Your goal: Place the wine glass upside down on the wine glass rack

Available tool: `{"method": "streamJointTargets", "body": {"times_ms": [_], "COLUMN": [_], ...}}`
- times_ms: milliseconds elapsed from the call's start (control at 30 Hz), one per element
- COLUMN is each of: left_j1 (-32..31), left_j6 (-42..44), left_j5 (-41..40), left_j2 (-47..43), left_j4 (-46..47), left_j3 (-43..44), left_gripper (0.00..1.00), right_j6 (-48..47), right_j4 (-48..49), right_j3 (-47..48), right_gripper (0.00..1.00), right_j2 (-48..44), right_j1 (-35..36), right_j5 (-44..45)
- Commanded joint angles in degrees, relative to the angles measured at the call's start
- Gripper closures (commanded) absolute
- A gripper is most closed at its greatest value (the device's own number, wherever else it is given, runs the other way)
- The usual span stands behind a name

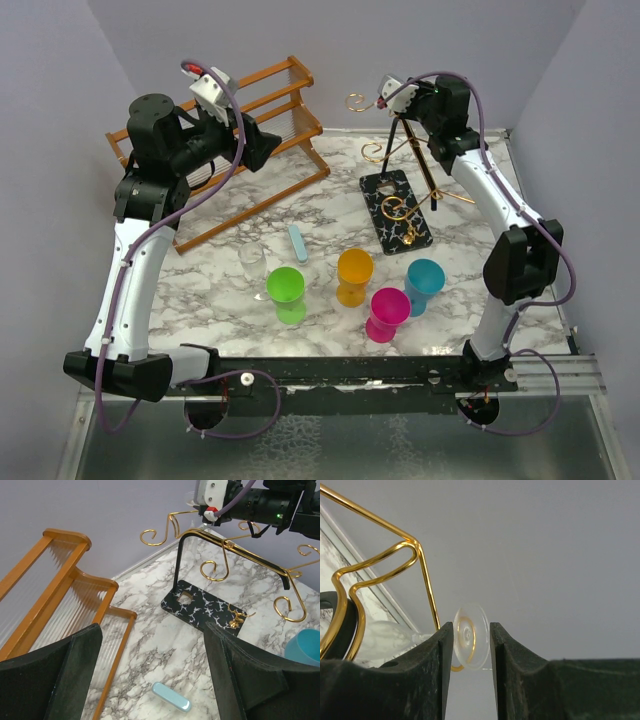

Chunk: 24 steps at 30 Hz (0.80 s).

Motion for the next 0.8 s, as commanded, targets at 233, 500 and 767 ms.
{"method": "streamJointTargets", "body": {"times_ms": [233, 500, 767], "left_j1": [0.19, 0.18, 0.18], "left_j6": [1.90, 3.57, 12.68], "left_j5": [-1.68, -3.40, -7.47], "left_j2": [-2.20, -3.06, -6.02], "left_j4": [0.08, -1.08, -8.53], "left_j3": [-1.93, -3.06, -5.21], "left_gripper": [0.15, 0.14, 0.12], "right_j6": [6.80, 12.41, 19.97], "right_j4": [-3.82, -6.40, -6.01], "right_j3": [1.05, 3.49, 2.06], "right_gripper": [0.62, 0.61, 0.44], "right_j2": [-3.58, -5.55, -11.81], "right_j1": [0.53, 0.62, 0.62], "right_j5": [-7.65, -12.04, -15.47]}}
